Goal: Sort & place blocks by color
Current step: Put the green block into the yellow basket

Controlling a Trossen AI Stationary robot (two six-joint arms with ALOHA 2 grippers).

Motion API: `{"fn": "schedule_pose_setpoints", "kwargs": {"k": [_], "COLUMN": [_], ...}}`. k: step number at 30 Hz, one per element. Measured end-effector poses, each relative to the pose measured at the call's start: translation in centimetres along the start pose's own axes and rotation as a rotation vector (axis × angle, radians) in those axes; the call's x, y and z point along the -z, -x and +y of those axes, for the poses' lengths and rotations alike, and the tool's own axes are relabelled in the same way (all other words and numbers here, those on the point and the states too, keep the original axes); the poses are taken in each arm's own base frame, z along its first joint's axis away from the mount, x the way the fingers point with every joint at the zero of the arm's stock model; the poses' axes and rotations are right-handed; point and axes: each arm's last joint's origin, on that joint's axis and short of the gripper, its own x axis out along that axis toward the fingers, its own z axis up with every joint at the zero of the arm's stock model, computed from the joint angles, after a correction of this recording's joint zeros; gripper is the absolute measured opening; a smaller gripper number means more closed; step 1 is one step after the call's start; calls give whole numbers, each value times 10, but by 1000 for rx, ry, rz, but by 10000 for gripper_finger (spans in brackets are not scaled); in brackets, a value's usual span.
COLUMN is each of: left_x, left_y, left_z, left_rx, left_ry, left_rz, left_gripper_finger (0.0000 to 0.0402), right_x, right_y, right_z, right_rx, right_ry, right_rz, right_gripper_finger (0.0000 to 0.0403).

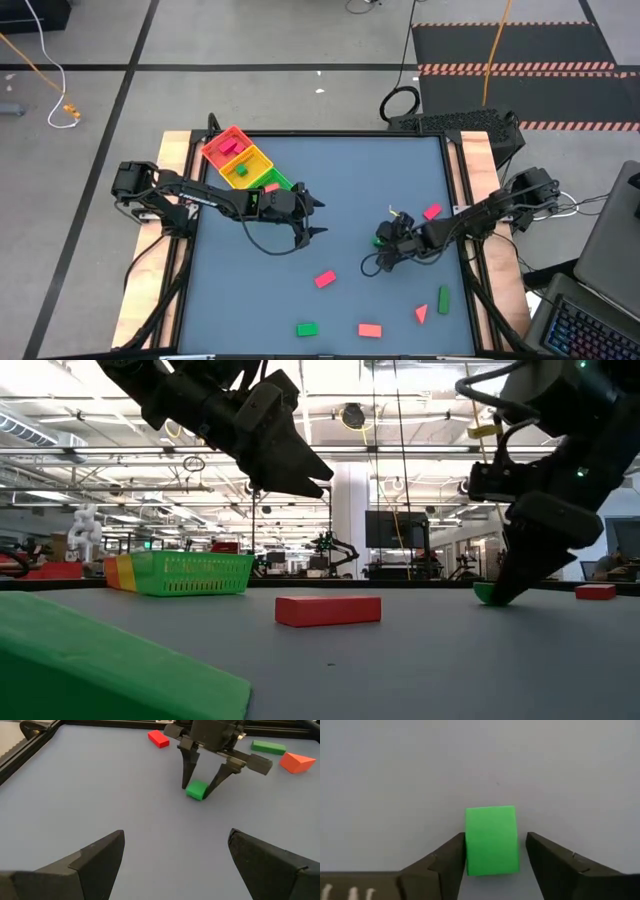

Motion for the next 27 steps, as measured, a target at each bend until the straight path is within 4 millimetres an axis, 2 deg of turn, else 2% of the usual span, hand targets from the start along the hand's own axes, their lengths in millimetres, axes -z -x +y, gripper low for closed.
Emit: {"fn": "schedule_pose_setpoints", "kwargs": {"k": [7,12,23,27], "left_x": [-2,-6,-7,-7], "left_y": [0,0,1,1], "left_z": [0,-2,-5,-6], "left_rx": [1,17,50,51], "left_ry": [-3,-14,-38,-39], "left_rz": [-17,-59,-74,-75], "left_gripper_finger": [356,356,356,356], "right_x": [-1,-14,-69,-82], "right_y": [-3,-1,12,18], "right_z": [2,9,9,7], "right_rx": [-63,-69,-4,-51], "right_ry": [52,165,430,533], "right_rz": [-76,-246,-711,-833], "right_gripper_finger": [127,125,125,125]}}
